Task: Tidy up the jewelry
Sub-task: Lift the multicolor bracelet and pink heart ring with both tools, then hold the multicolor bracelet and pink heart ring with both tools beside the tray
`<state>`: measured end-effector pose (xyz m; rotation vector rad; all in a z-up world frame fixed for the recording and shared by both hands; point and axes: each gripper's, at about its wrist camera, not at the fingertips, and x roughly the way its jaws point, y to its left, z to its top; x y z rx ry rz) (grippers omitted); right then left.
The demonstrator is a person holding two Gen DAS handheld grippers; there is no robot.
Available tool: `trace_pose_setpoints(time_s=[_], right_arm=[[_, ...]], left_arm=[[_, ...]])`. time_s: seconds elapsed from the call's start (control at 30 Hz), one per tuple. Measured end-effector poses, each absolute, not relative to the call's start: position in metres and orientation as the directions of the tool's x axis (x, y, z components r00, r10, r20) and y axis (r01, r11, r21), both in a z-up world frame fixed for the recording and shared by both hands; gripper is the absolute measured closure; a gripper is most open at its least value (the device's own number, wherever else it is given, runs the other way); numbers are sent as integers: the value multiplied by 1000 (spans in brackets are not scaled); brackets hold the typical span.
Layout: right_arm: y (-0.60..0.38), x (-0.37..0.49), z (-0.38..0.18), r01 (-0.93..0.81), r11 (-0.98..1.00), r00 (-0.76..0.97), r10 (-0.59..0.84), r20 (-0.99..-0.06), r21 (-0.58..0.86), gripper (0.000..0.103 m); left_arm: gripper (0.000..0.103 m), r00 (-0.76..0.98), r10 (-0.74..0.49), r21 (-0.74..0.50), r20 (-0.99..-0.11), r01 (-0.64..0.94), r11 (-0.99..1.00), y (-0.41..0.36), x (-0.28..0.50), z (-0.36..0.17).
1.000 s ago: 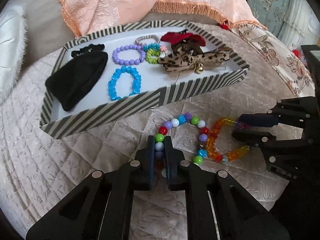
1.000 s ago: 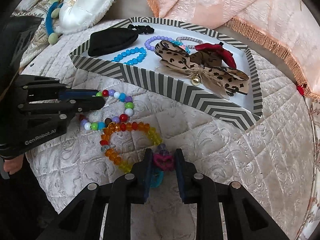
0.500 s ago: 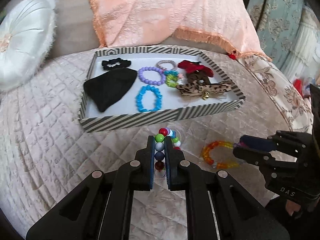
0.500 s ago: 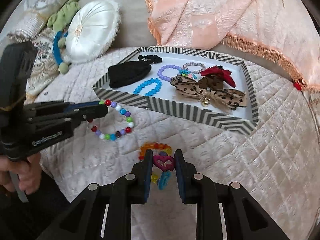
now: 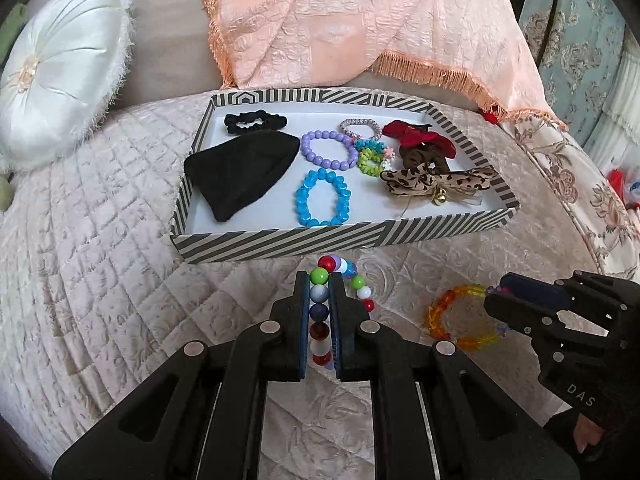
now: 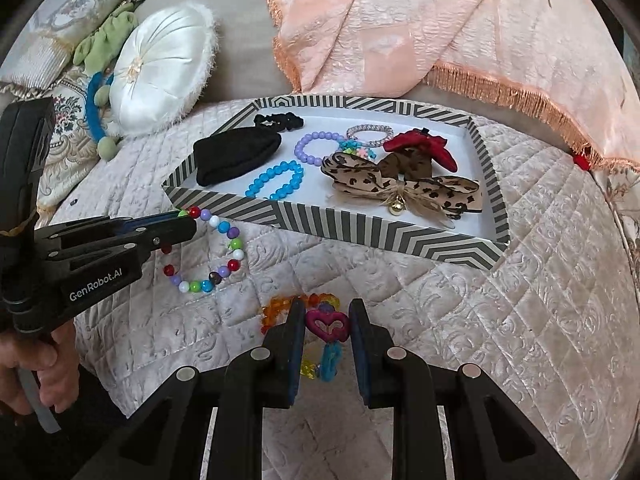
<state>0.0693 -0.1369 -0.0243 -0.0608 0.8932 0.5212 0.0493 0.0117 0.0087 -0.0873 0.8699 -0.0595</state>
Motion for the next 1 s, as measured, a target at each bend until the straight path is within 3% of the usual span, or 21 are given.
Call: trace_pose_setpoints(time_s=[1.0], right_arm=[[-133, 68, -25, -465, 874, 512, 396, -763, 141, 82]], left_arm=[[95, 646, -45, -53, -762, 8, 999, 11, 48, 8]])
